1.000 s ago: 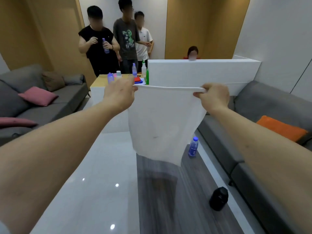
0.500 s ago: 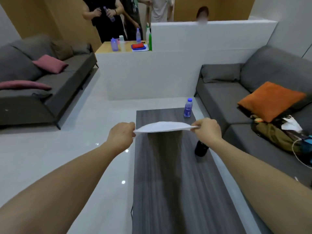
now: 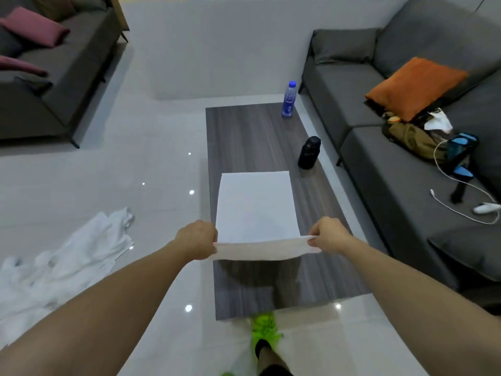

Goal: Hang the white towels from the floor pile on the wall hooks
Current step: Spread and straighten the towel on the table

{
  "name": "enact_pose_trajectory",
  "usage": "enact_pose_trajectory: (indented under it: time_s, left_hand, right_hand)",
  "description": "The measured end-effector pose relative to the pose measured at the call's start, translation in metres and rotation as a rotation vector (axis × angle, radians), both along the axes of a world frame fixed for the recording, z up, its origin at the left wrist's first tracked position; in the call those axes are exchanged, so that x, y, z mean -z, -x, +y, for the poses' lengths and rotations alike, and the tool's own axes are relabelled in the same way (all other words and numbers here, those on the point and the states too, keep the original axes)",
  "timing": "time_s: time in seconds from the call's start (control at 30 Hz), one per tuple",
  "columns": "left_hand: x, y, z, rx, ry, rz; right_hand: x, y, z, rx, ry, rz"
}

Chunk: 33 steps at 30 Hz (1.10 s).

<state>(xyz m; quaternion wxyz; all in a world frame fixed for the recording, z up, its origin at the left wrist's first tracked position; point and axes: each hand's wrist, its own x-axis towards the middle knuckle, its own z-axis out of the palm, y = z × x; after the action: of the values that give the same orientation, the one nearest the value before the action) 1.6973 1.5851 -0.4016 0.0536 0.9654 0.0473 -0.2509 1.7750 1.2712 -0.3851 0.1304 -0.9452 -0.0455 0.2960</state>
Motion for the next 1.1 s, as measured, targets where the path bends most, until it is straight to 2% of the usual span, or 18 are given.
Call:
enact_pose_trajectory:
  time_s: [0.17,0.33,0.5,0.63,0.77,0.9,1.0,1.1]
  left_hand:
    - [0.019,0.042,-0.003,-0.039,0.057,0.004]
    - [0.024,0.029,-0.001,-0.047,0.077,-0.032]
    - [0.038,-0.016,0.001,-0.066,0.054,-0.048]
    - [0.060,-0.069,0.009,-0.100,0.031,-0.039]
    - [0.090,-0.133,0.016,-0.155,0.012,-0.027]
    - [0.131,-0.187,0.021,-0.243,0.073,-0.082]
    - [0.163,-0.196,0.021,-0.297,0.095,-0.048]
    - [0.194,-0.173,0.017,-0.342,0.103,0.071]
  right_hand:
    - [0.014,0.048,-0.013,0.053,-0.008,0.013]
    - [0.021,0.046,-0.016,0.092,0.000,-0.029]
    - [0.037,0.003,-0.010,0.164,-0.021,-0.083]
    - [0.062,-0.051,-0.002,0.176,-0.015,-0.033]
    - [0.098,-0.119,0.011,0.168,-0.025,0.006]
    - [0.144,-0.176,0.021,0.256,-0.059,-0.046]
    - [0.181,-0.192,0.021,0.288,-0.060,-0.011]
    - [0.215,-0.176,0.015,0.299,-0.048,0.098]
